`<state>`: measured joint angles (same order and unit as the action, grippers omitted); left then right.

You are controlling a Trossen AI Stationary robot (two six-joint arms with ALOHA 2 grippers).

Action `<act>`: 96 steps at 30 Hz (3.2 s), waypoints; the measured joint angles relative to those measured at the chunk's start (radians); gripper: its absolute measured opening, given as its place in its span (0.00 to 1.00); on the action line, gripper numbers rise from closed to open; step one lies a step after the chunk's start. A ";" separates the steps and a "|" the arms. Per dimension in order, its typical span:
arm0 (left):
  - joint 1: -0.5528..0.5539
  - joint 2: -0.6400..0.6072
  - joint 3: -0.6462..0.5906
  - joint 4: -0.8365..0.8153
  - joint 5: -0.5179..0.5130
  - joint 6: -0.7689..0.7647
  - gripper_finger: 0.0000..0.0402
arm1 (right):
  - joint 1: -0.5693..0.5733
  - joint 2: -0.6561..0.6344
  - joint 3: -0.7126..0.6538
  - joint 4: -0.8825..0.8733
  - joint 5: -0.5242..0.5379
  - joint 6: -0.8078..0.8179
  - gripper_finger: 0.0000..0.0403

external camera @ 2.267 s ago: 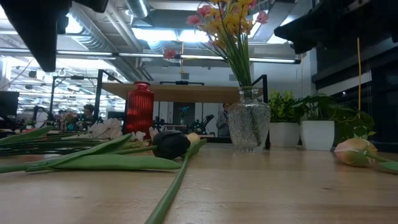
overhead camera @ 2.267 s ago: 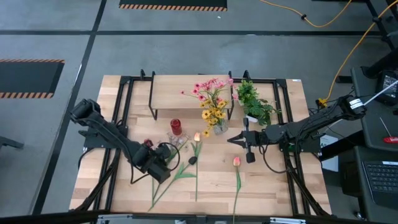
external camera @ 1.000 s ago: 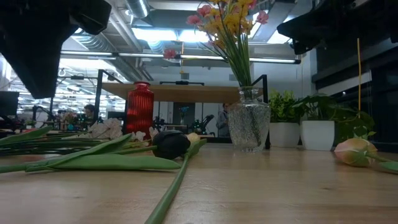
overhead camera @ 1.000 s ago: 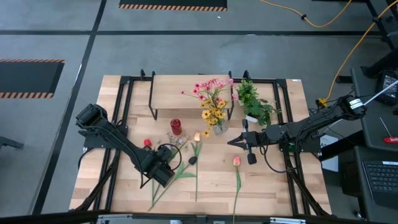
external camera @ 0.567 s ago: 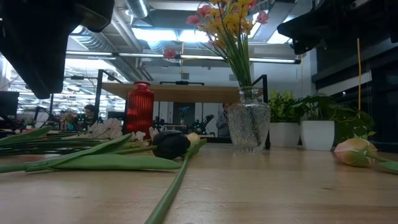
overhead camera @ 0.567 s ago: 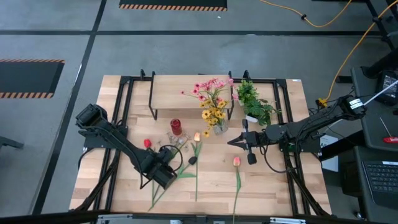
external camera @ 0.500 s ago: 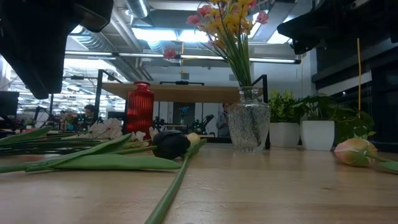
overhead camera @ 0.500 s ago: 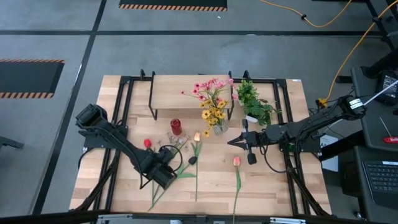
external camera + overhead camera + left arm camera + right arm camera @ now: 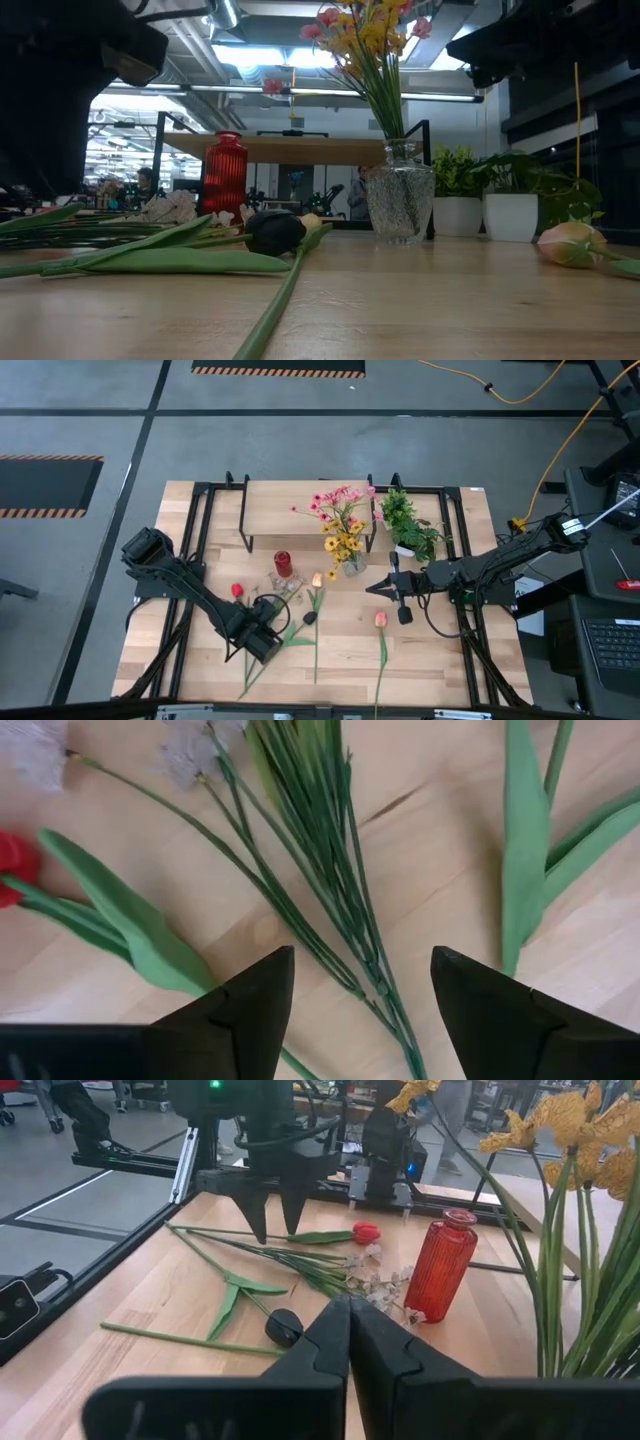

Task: Pick and place flowers into a vace then onto a shelf
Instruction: Put the white flowers into the transparent flower vase

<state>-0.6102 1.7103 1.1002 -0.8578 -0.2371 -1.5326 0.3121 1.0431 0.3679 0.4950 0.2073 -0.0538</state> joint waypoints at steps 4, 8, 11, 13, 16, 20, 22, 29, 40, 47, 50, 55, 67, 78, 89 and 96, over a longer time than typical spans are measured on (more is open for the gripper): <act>0.000 0.000 -0.015 0.030 -0.002 0.000 0.57 | 0.000 0.000 0.000 0.000 0.000 0.000 0.04; 0.000 0.000 -0.029 0.042 -0.001 -0.002 0.57 | 0.000 0.000 0.000 0.000 0.000 0.000 0.03; 0.000 0.000 -0.044 0.062 0.002 -0.003 0.57 | 0.000 0.000 0.000 0.000 0.000 0.000 0.02; 0.000 0.000 -0.060 0.087 0.015 -0.009 0.57 | 0.000 0.000 0.000 0.000 0.000 0.000 0.01; -0.002 0.001 -0.064 0.095 0.021 -0.010 0.57 | 0.000 0.000 0.000 0.000 0.000 0.000 0.02; -0.003 0.001 -0.064 0.096 0.019 -0.010 0.57 | 0.000 0.000 0.000 0.000 0.000 0.001 0.04; -0.003 0.001 -0.064 0.095 0.019 -0.010 0.57 | 0.000 0.000 0.000 0.000 0.000 0.001 0.04; -0.003 0.001 -0.064 0.095 0.008 -0.010 0.57 | 0.000 0.000 0.000 0.000 0.000 0.001 0.01; -0.003 0.001 -0.064 0.094 -0.021 -0.010 0.57 | 0.000 0.000 0.000 0.000 0.000 0.024 0.04; -0.005 0.050 -0.064 0.095 0.031 -0.009 0.57 | 0.000 0.000 0.000 -0.001 0.000 0.023 0.04; -0.005 0.087 -0.063 0.096 0.039 0.005 0.57 | 0.000 0.000 0.000 -0.003 0.000 0.022 0.03; -0.005 0.104 -0.059 0.097 0.031 0.024 0.57 | 0.000 0.000 0.000 -0.003 0.000 0.021 0.01; -0.003 0.084 -0.064 0.100 -0.007 0.020 0.57 | 0.000 0.000 0.000 -0.005 0.000 0.023 0.03; -0.003 0.082 -0.064 0.101 0.008 0.016 0.53 | 0.000 0.000 0.000 -0.005 0.000 0.023 0.03; -0.003 0.082 -0.064 0.104 0.031 0.016 0.30 | 0.000 0.000 0.000 -0.006 0.000 0.023 0.04; -0.003 0.080 -0.064 0.104 0.074 -0.002 0.13 | 0.000 0.000 0.000 -0.006 0.000 0.023 0.04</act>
<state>-0.6132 1.7905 1.0363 -0.7536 -0.1631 -1.5346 0.3119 1.0435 0.3679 0.4892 0.2075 -0.0307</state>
